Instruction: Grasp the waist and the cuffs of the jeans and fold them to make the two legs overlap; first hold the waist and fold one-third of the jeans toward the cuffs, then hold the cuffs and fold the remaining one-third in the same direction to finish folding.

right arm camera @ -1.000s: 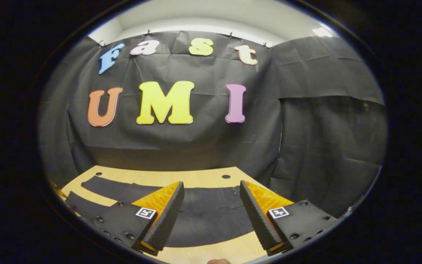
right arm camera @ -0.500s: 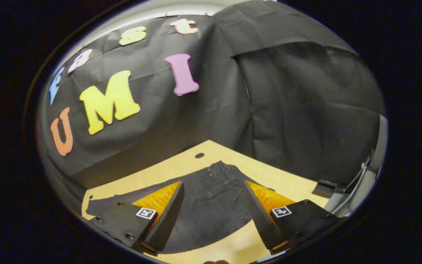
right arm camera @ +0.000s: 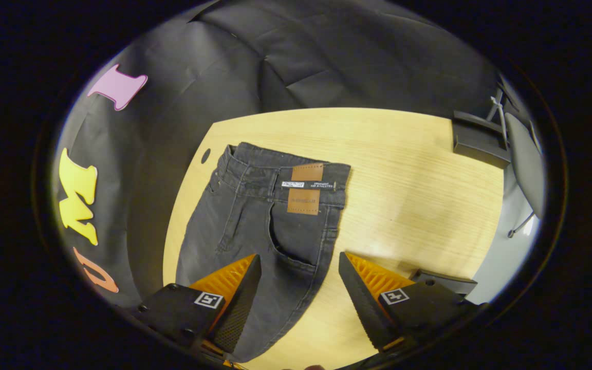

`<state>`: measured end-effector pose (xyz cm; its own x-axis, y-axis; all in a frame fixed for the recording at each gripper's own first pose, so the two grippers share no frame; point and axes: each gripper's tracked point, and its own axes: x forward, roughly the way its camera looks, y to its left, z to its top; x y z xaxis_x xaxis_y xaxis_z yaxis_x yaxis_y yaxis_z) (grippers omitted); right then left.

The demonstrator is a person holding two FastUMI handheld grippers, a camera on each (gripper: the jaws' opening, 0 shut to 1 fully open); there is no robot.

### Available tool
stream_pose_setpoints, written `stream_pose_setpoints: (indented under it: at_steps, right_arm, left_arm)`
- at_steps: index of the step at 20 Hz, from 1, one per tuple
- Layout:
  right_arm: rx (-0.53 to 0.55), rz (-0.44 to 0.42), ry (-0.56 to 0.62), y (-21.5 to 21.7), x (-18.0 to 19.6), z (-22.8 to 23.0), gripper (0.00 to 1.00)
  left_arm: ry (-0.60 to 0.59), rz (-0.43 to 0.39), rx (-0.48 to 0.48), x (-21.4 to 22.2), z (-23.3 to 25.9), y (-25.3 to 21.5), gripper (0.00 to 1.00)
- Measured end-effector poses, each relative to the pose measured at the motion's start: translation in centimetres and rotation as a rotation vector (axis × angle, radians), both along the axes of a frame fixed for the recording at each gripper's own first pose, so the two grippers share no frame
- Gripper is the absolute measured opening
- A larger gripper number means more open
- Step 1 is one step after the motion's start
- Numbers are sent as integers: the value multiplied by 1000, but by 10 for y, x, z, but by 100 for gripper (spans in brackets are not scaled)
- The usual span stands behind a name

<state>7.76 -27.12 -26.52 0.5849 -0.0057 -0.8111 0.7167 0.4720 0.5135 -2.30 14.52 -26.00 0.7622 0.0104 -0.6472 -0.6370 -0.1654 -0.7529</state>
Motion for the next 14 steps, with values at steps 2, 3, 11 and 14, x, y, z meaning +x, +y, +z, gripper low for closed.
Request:
stream_pose_setpoints:
  at_steps: [2,3,11,14]
  right_arm:
    - [12,9,-22,0,10,-2,87]
    - [17,17,-27,0,12,-3,87]
    - [80,-42,-55,-15,6,-17,7]
    - [100,-35,-120,-12,13,13,0]
  left_arm:
    - [12,1,5,0,-1,0,4]
    - [14,0,6,0,0,0,4]
    - [16,4,-12,8,1,-2,4]
    - [-38,29,-35,19,23,-1,4]
